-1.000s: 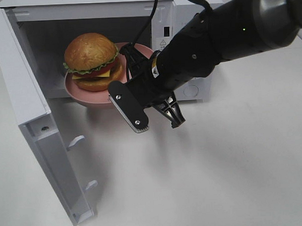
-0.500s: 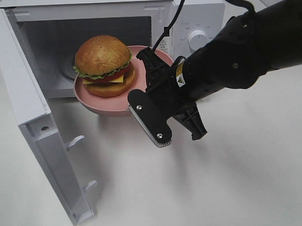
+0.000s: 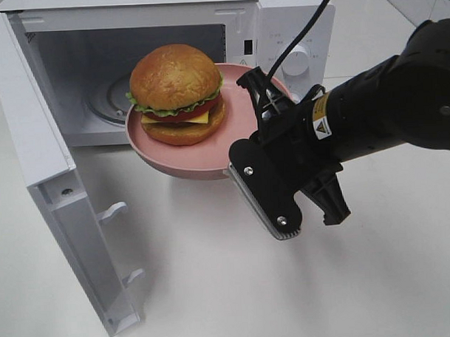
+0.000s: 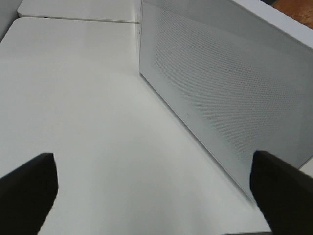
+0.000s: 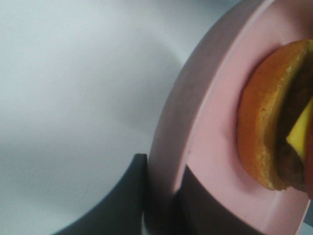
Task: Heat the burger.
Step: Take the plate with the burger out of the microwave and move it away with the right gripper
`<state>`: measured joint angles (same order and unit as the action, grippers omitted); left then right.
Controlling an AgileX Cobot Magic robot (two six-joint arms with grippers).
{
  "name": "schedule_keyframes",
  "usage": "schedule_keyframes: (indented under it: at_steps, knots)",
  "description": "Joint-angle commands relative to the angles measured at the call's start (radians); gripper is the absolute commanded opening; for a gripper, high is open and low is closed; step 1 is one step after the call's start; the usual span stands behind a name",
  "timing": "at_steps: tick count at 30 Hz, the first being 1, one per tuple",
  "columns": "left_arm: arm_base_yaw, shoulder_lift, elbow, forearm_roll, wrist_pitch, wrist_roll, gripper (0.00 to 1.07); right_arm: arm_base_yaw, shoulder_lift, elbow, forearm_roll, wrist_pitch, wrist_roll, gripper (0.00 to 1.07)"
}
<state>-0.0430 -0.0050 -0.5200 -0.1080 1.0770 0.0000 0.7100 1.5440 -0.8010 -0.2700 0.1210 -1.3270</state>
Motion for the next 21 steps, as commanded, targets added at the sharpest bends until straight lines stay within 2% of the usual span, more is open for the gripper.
schedule_keyframes:
  at_steps: [1, 21]
  knots:
    - [0.005, -0.003, 0.002, -0.001, -0.009, 0.000, 1.00, 0.003, -0.085, 0.030, -0.003, -0.078, 0.016, 0.00]
    - [0.005, -0.003, 0.002, -0.001, -0.009, 0.000, 1.00, 0.003, -0.395, 0.189, -0.007, 0.070, 0.068, 0.00]
